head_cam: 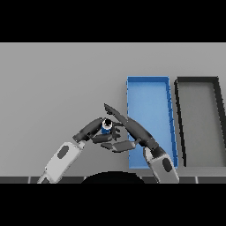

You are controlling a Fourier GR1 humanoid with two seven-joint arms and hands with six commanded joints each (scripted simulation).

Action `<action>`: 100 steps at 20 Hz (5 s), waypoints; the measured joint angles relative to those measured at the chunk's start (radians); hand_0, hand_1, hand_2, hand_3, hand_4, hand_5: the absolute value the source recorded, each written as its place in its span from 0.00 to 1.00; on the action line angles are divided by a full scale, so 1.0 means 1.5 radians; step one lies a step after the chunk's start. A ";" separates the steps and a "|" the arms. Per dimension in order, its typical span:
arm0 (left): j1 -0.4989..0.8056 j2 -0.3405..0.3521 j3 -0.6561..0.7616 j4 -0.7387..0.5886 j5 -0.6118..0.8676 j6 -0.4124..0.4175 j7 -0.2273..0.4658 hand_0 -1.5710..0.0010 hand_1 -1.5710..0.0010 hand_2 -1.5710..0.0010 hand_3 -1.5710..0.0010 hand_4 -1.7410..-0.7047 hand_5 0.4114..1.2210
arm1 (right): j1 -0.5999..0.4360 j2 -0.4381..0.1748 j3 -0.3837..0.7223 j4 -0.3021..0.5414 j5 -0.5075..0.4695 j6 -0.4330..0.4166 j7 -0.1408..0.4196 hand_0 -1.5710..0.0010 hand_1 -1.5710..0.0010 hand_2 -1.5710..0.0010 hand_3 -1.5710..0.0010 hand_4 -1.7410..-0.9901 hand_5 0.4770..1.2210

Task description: Pick up the blue pipe and place it into the blue bin.

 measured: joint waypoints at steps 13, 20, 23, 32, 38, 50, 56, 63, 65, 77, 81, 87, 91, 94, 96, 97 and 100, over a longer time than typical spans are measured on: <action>-0.007 0.017 0.002 0.002 -0.030 -0.022 0.014 0.37 0.43 0.44 0.53 0.15 1.00 | -0.177 0.035 -0.035 0.125 -0.060 0.047 0.062 0.70 0.68 0.68 0.76 0.47 0.08; 0.019 -0.014 0.016 -0.019 -0.012 -0.011 0.027 0.14 0.15 0.15 0.66 0.03 0.99 | -0.183 0.071 -0.035 0.155 -0.085 0.039 0.024 0.15 0.14 0.14 0.19 0.37 0.56; 0.018 -0.012 0.019 -0.014 -0.013 -0.022 0.005 0.07 0.08 0.08 0.62 0.02 0.99 | -0.177 0.072 -0.019 0.148 -0.046 0.038 0.002 0.07 0.07 0.07 0.10 0.38 0.77; -0.008 0.015 0.018 0.004 -0.041 -0.060 -0.009 0.50 0.59 0.58 0.83 0.47 1.00 | -0.171 0.078 -0.010 0.142 -0.051 0.039 -0.001 0.01 0.01 0.01 0.01 0.35 0.97; -0.005 0.017 0.025 0.001 -0.091 -0.088 -0.006 0.87 0.89 0.89 0.96 0.80 0.60 | -0.159 0.086 -0.007 0.131 -0.044 0.032 -0.008 0.00 0.00 0.00 0.00 0.34 0.99; 0.014 0.009 0.043 -0.001 -0.072 -0.055 0.077 0.99 0.99 0.99 1.00 0.83 0.22 | -0.161 0.100 -0.024 0.125 -0.061 0.012 -0.021 0.00 0.00 0.00 0.00 0.33 1.00; 0.024 0.016 0.035 0.002 -0.085 -0.059 0.073 1.00 1.00 1.00 1.00 0.84 0.14 | -0.226 0.140 -0.101 0.096 -0.249 -0.040 0.090 0.00 0.00 0.00 0.00 0.33 1.00; 0.032 0.019 0.031 -0.014 -0.078 -0.064 0.084 1.00 1.00 1.00 1.00 0.84 0.09 | -0.430 -0.022 -0.173 0.110 -0.346 -0.137 0.094 0.00 0.00 0.00 0.00 0.33 1.00; 0.034 0.022 0.033 -0.004 -0.086 -0.063 0.070 1.00 1.00 1.00 1.00 0.85 0.09 | -0.479 -0.054 -0.219 0.134 -0.352 -0.163 0.096 0.00 0.00 0.00 0.00 0.33 1.00; 0.044 0.040 0.039 -0.030 -0.094 -0.046 0.089 1.00 1.00 1.00 1.00 0.89 0.06 | -0.312 -0.211 -0.365 0.228 -0.325 -0.260 0.111 0.00 0.00 0.00 0.00 0.32 1.00; 0.048 0.050 0.038 -0.035 -0.092 -0.053 0.080 1.00 1.00 1.00 1.00 0.88 0.07 | -0.194 -0.215 -0.334 0.224 -0.327 -0.307 0.111 0.00 0.00 0.00 0.00 0.32 1.00; 0.042 0.043 0.036 -0.030 -0.091 -0.051 0.095 1.00 1.00 1.00 1.00 0.88 0.07 | -0.033 -0.308 -0.210 0.205 -0.400 -0.477 0.111 0.00 0.00 0.00 0.31 0.21 1.00; 0.047 0.044 0.033 -0.032 -0.094 -0.050 0.090 1.00 1.00 1.00 1.00 0.88 0.08 | -0.012 -0.319 -0.172 0.212 -0.387 -0.463 0.111 0.00 0.00 0.00 0.56 0.12 0.98; 0.043 0.040 0.034 -0.040 -0.089 -0.047 0.103 1.00 1.00 1.00 1.00 0.88 0.08 | 0.017 -0.348 -0.096 0.213 -0.389 -0.526 0.050 0.07 0.12 0.15 0.49 0.28 0.96; 0.044 0.041 0.030 -0.043 -0.091 -0.049 0.099 1.00 1.00 1.00 1.00 0.88 0.08 | 0.023 -0.345 -0.081 0.231 -0.419 -0.560 -0.021 0.40 0.44 0.46 0.67 0.45 0.92; 0.044 0.039 0.027 -0.043 -0.094 -0.048 0.099 1.00 1.00 1.00 1.00 0.88 0.08 | 0.029 -0.348 -0.069 0.238 -0.448 -0.565 -0.036 0.52 0.55 0.57 0.74 0.53 0.93; 0.051 0.040 0.024 -0.044 -0.096 -0.046 0.103 1.00 1.00 1.00 1.00 0.88 0.08 | 0.011 -0.391 -0.021 0.251 -0.499 -0.579 0.086 0.76 0.77 0.78 0.87 0.67 0.82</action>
